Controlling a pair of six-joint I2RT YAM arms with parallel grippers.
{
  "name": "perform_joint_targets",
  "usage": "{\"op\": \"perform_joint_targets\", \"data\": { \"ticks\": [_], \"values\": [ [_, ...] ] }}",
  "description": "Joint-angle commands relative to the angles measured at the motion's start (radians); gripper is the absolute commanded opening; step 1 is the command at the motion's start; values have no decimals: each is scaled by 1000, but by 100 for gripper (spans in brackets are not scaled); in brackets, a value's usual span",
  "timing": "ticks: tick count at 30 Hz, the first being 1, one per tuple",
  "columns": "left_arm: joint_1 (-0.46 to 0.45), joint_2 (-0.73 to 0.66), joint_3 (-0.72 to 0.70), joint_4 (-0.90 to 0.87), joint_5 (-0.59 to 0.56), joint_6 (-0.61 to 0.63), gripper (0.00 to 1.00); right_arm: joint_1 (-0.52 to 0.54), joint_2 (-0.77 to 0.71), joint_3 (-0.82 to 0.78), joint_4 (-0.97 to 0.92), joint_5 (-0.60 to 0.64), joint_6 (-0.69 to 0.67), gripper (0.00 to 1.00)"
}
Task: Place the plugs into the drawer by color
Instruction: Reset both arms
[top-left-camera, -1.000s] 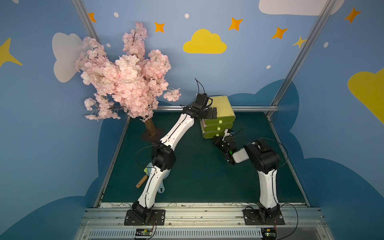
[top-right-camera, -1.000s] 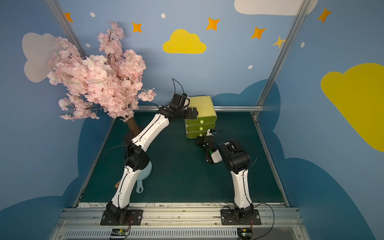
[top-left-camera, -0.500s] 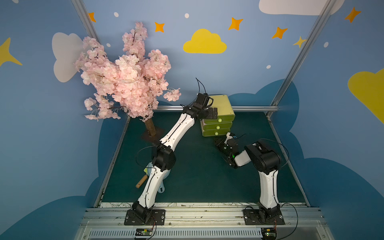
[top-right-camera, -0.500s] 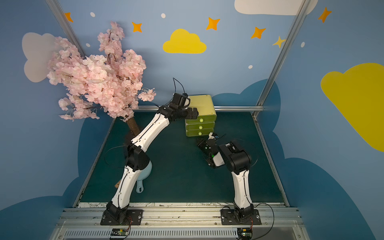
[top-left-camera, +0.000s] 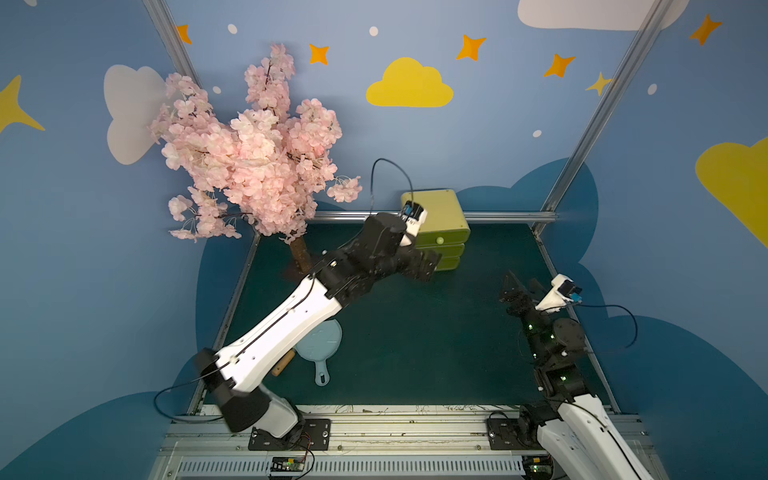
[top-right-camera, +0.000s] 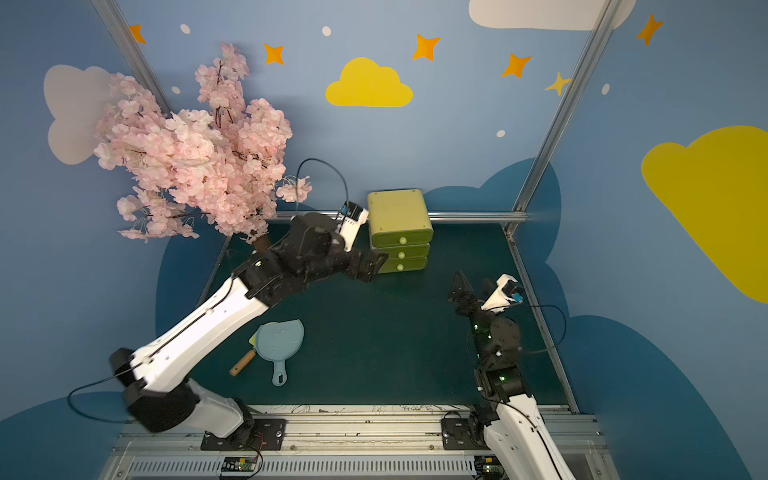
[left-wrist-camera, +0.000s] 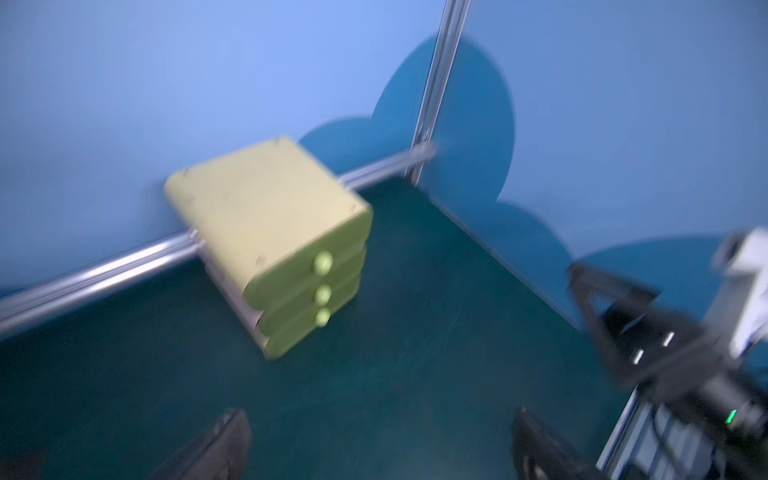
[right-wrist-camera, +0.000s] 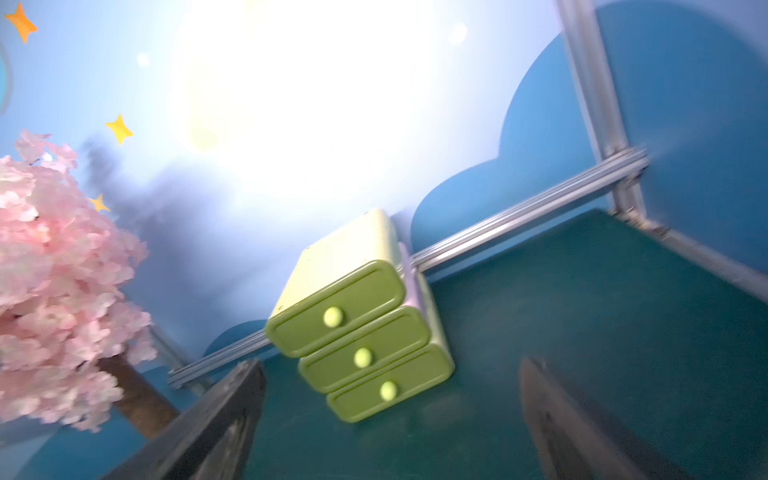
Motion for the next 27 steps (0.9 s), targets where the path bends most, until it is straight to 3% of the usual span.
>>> {"op": "perform_joint_targets", "data": {
  "ticks": [1, 2, 5, 6, 8, 10, 13, 15, 17, 19, 21, 27],
  "values": [
    [66, -143, -569, 458, -342, 272, 100, -52, 164, -170, 97, 173, -227, 98],
    [141, -204, -703, 531, -322, 274, 100, -66, 229, -131, 75, 112, -269, 98],
    [444, -337, -1015, 735, -80, 137, 99, -72, 416, 72, -211, 83, -320, 98],
    [525, -340, -1090, 844, -26, 101, 99, -63, 474, 83, -178, 62, -353, 98],
    [639, -273, -1105, 871, 58, 116, 98, -51, 615, 25, 71, 71, -377, 98],
    [662, -160, -1106, 955, 54, 155, 98, -53, 697, -7, 288, 87, -419, 98],
    [705, -24, -1094, 1106, 91, 155, 98, -101, 735, 54, 200, -24, -487, 98],
    [717, 39, -1073, 1142, 171, 224, 98, -132, 818, 45, 297, -85, -492, 98],
    [757, 98, -1079, 1203, 150, 169, 98, -153, 900, 54, 371, -88, -467, 98],
    [812, 183, -1115, 1360, 260, 141, 99, -204, 934, 120, 288, -159, -432, 98],
    [817, 190, -1068, 1280, 233, 119, 98, -217, 912, 154, 169, -191, -433, 98],
    [844, 195, -1051, 1242, 274, 100, 98, -195, 918, 161, 166, -183, -461, 98]
  ]
}}
